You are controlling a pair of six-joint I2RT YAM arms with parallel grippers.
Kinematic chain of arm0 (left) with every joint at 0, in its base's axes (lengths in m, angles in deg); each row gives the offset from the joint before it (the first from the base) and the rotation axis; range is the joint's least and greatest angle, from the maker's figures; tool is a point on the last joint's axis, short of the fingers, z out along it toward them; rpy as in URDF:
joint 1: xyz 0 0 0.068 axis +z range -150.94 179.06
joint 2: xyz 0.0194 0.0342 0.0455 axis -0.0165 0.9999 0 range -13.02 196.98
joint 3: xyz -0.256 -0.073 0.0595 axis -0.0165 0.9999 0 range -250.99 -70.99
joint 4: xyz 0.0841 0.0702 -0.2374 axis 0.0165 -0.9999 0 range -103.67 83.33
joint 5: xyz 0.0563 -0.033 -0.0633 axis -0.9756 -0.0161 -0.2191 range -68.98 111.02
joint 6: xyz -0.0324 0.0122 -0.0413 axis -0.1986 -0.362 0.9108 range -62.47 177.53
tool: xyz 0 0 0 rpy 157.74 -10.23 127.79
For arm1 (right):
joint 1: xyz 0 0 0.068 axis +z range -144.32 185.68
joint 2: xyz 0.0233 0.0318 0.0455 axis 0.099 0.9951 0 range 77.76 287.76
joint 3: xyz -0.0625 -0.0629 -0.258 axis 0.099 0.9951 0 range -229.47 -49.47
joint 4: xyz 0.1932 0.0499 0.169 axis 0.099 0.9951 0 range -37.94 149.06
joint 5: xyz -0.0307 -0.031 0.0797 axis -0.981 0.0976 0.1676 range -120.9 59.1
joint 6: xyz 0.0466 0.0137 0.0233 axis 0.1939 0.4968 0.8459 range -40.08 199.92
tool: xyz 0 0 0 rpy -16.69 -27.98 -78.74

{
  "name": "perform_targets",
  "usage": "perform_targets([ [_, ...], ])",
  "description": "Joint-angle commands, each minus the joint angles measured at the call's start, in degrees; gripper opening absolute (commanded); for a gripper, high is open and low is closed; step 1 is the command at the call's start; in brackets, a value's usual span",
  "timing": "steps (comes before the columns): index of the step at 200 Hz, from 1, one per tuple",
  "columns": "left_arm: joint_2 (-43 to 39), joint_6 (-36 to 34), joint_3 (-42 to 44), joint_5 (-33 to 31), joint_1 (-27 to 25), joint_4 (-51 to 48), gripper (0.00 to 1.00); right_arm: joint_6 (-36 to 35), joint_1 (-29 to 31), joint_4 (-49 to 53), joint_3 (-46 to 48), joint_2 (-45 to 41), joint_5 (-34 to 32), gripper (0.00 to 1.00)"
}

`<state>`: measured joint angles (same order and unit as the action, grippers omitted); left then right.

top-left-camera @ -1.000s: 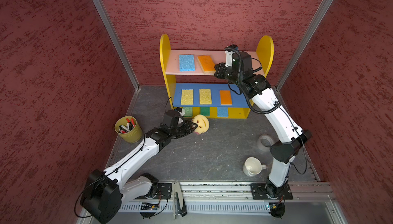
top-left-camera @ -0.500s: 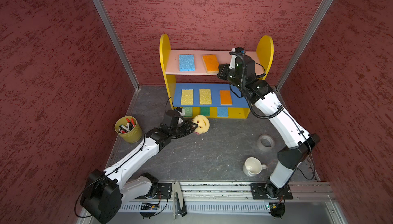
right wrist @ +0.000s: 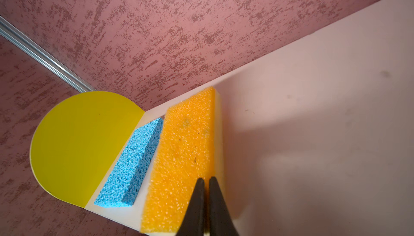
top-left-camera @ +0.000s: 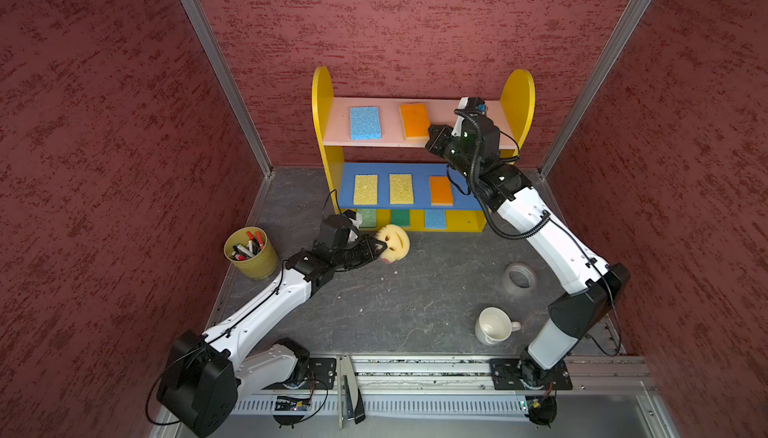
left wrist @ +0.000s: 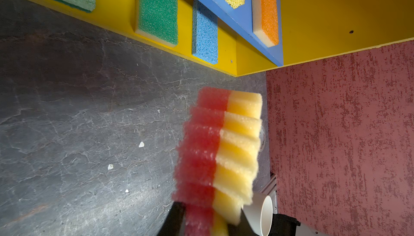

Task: Place and organize the cleaning sponges onto the shelf
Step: 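Push the orange sponge on the pink shelf toward the blue sponge with the right gripper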

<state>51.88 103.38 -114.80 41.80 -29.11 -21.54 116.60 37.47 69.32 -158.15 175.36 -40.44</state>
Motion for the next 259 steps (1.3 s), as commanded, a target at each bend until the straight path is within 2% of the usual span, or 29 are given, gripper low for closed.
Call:
perform_targets([
  [1, 0.4, 0.1, -0.4, 0.4, 0.3, 1.9, 0.24, 0.9, 0.5, -2.1, 0.3, -1.4, -1.7, 0.20],
  [30, 0.0, -0.1, -0.7, 0.3, 0.4, 1.4, 0.24, 0.8, 0.5, -2.3, 1.1, -2.1, -2.1, 0.27],
  [107, -1.4, -0.8, -1.3, -0.8, 1.1, -0.3, 0.25, -1.5, 2.2, -1.9, 2.1, -3.4, -1.4, 0.36],
  [181, -1.9, -0.8, -1.1, -1.0, 1.2, -0.6, 0.25, -1.9, 3.0, -0.6, 0.6, -2.5, 0.1, 0.39],
  [259, -2.1, -1.1, -0.9, -0.9, 1.4, -0.6, 0.24, -2.6, 3.1, 0.3, 0.2, -3.2, -1.5, 0.43],
])
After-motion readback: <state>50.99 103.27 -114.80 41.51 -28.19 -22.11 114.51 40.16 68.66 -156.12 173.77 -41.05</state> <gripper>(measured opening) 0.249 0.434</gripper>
